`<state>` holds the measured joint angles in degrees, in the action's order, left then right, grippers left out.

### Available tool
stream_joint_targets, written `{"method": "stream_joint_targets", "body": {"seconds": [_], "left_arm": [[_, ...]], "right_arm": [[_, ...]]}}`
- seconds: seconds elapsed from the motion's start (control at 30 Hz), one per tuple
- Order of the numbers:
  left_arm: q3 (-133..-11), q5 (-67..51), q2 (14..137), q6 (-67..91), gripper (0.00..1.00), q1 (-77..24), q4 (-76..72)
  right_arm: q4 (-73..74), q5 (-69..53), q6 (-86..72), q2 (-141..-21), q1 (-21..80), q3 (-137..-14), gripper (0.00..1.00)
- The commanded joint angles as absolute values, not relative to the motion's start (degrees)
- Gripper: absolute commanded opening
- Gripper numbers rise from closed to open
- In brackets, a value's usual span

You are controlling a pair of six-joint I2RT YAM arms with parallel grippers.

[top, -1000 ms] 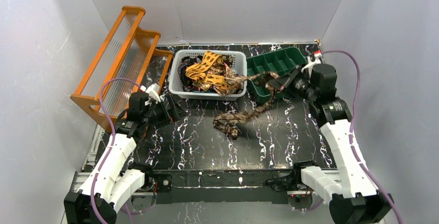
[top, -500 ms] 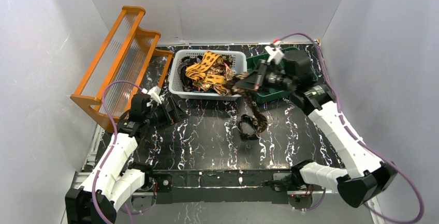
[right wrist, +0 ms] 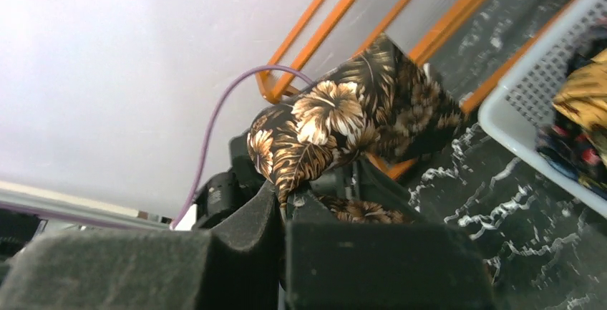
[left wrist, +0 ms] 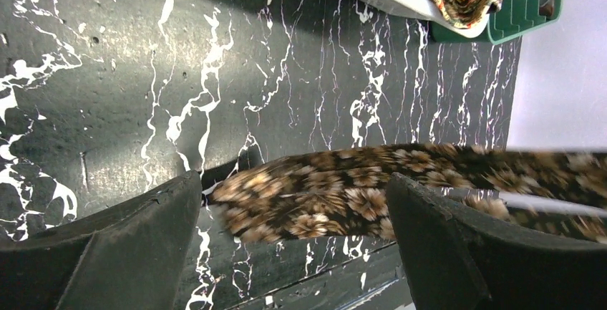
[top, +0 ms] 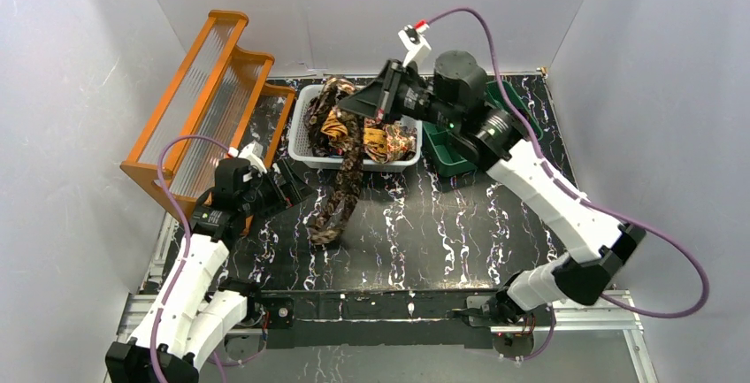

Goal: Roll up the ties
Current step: Place the tie in the bin.

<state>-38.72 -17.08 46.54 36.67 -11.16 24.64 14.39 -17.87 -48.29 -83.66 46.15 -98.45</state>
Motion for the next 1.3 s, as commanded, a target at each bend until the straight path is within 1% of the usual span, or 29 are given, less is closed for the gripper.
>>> {"method": "stream_joint_targets", "body": {"seconds": [0.0,0.1,0.23,0.27,0.33,0.43,0.47,0.5,0.57,0.63,0.67,0.7,0.73,0.83,0.9,0.97,1.03,1.17,1.2,1.27], "left_arm": [[-40.55,-14.92,44.87,35.85,0.98,-11.34,28.21],[-39.77,-15.46,44.78,35.59,0.98,-11.34,28.09],[-37.7,-18.71,45.57,35.34,0.98,-11.34,26.21],[-36.52,-19.6,45.8,35.87,0.98,-11.34,25.32],[-34.63,-20.82,46.19,36.51,0.98,-11.34,23.97],[-32.07,-21.6,46.8,37.62,0.98,-11.38,22.47],[-31.2,-21.71,47.11,38.01,0.98,-11.42,21.86],[-30.38,-21.81,47.37,38.53,0.98,-11.61,20.91],[-29.21,-21.6,48.43,39.57,0.98,-12.27,19.17],[-28.88,-21.57,50.26,39.82,0.98,-12.91,18.17],[-28.9,-21.24,51.33,39.68,0.98,-13.37,17.85],[-29.02,-20.95,52.42,39.38,0.98,-13.84,17.66],[-29.15,-20.3,53.33,39.11,0.98,-14.49,17.41],[-30.58,-18.58,55.68,38.31,0.98,-16.66,17.13],[-31.68,-16.42,57.38,37.88,0.98,-18.87,17.13],[-33.03,-15.23,59.91,37.28,0.98,-21.38,17.05],[-34.19,-13.69,62.75,36.02,0.98,-24.1,17.19],[-36.02,-12.5,65.98,33.73,0.98,-25.22,17.21],[-36.35,-12.23,66.53,33.12,0.98,-25.22,17.17],[-37.3,-12.97,68.11,32.14,0.98,-25.31,17.19]], "right_arm": [[10.78,-8.19,-48.96,-72.97,44.19,-86.71,0.01],[12.09,-3.47,-51.21,-62.73,40.37,-70.73,0.01],[16.59,6.15,-54.46,-47.57,35.86,-48.87,0.01],[17.49,7.88,-57.72,-43.93,35.6,-44.0,0.01],[16.02,7.81,-60.37,-37.41,35.56,-33.72,0.02],[23.23,10.41,-66.46,-29.61,35.6,-27.3,0.03],[27.07,12.39,-68.13,-27.76,35.57,-26.5,0.06],[31.27,14.3,-70.56,-26.64,35.56,-26.24,0.11],[37.1,16.3,-70.66,-26.54,35.59,-27.69,0.2],[41.35,17.11,-70.38,-29.56,35.52,-30.42,0.52],[42.61,17.21,-68.87,-31.89,35.56,-32.09,0.63],[44.14,17.5,-67.32,-34.89,35.59,-34.06,0.71],[47.57,18.48,-66.63,-37.87,35.56,-36.7,0.75],[51.01,20.59,-60.75,-47.67,35.59,-44.06,0.81],[54.37,23.36,-57.76,-52.99,35.59,-49.71,0.83],[54.33,25.17,-51.61,-57.08,35.55,-53.57,0.85],[53.89,24.84,-44.43,-60.82,35.59,-56.73,0.86],[55.95,26.73,-33.99,-67.32,35.52,-62.95,0.87],[55.86,26.41,-31.24,-68.37,35.55,-63.88,0.87],[52.15,20.88,-23.08,-69.51,35.59,-63.71,0.88]]}}
